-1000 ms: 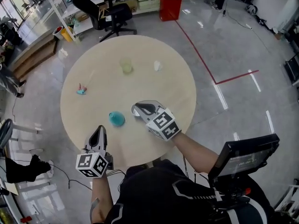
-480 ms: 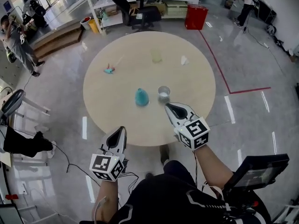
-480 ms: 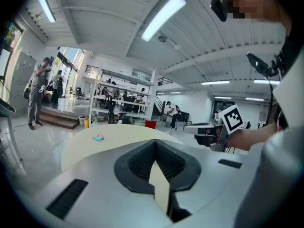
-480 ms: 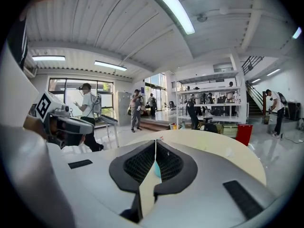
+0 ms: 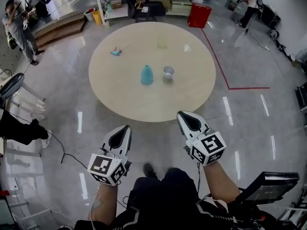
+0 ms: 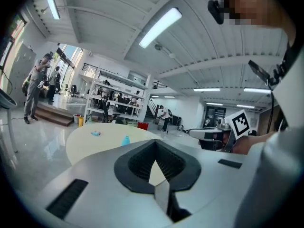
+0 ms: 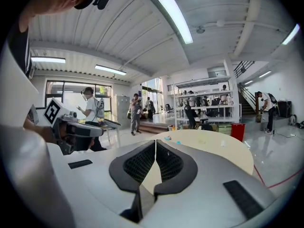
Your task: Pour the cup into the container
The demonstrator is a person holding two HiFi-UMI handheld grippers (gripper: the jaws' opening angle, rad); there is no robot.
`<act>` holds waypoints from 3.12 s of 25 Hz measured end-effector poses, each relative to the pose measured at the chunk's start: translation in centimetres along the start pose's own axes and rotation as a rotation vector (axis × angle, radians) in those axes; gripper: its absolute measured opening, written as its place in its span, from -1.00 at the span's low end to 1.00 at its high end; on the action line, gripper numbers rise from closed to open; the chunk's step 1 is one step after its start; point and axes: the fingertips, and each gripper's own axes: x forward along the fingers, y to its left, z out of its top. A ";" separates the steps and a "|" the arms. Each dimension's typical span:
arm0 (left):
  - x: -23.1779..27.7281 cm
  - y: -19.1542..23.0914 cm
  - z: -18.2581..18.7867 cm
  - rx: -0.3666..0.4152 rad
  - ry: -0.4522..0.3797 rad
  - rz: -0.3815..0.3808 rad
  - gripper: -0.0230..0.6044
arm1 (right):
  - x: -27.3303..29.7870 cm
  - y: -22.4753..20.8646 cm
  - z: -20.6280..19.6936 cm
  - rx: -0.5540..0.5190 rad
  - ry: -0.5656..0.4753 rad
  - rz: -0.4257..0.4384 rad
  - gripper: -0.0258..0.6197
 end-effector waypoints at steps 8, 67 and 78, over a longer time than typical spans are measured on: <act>-6.3 -10.0 -0.4 0.082 -0.050 -0.026 -0.93 | -11.5 2.1 0.2 0.087 -0.109 0.003 -0.88; -55.4 -51.9 -18.0 0.086 -0.053 -0.061 -0.93 | -69.2 36.3 -10.2 0.016 -0.099 -0.052 -0.90; -58.9 -50.6 -17.4 0.058 -0.081 -0.088 -0.93 | -69.3 39.3 -9.6 -0.003 -0.086 -0.053 -0.90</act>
